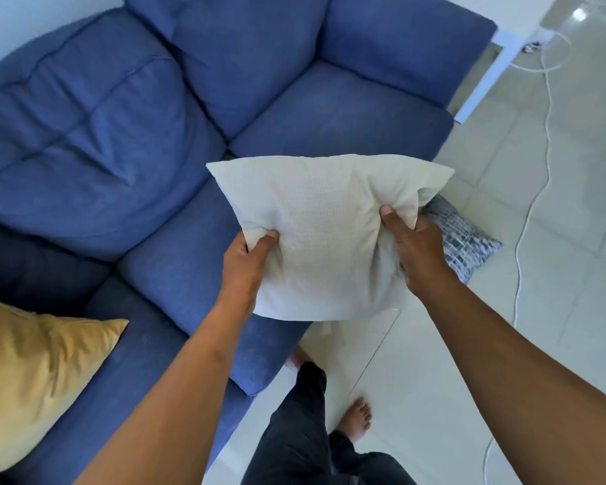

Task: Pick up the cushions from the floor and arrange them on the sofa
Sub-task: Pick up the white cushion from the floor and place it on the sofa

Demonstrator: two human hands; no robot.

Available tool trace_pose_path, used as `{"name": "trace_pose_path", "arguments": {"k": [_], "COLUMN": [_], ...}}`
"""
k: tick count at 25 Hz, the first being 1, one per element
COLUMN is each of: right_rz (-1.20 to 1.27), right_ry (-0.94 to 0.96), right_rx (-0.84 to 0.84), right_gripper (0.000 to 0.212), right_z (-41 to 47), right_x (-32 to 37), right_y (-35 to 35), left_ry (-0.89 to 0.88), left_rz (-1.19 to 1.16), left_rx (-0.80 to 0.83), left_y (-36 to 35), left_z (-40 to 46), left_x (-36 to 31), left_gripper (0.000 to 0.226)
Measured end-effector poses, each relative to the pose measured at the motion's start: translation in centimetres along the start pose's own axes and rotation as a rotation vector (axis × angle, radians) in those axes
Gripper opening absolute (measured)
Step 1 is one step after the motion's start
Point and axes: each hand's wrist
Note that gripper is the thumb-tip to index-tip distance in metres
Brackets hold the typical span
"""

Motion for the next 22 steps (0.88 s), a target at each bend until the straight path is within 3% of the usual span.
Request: {"name": "trace_pose_path", "arguments": {"k": [6, 11, 18, 22], "right_rz": [-0.064, -0.166, -0.333, -0.409], "right_ry": [-0.031, -0.07, -0.097, -0.084], "right_rx": [0.186, 0.372, 0.649, 0.753], "right_gripper": [0.026, 0.034, 0.02, 0.022], "right_z": [4.2, 6.4, 10.5, 13.6], "right_x": [4.0, 5.8, 6.0, 5.8], "right_y": [-12.2, -20.3, -27.5, -30.4], "left_ry": [0.04, 0.069, 0.178, 0.19], "left_rz": [-0.078, -0.11, -0.241, -0.3], "left_rx": [-0.141, -0.309, -0.507, -0.578], "left_y": [8.5, 13.9, 15.4, 15.2], "left_z": [5.3, 6.7, 7.3, 9.4], "left_x": [-3.6, -3.7, -1.4, -0.7], "left_gripper": [0.021, 0.032, 0.029, 0.027]}}
Point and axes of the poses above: each hand's wrist, its own z-axis towards the middle knuckle, its own y-axis out of the back of the hand, x = y × z, and after that the axes turned 2 degrees about x, right-handed
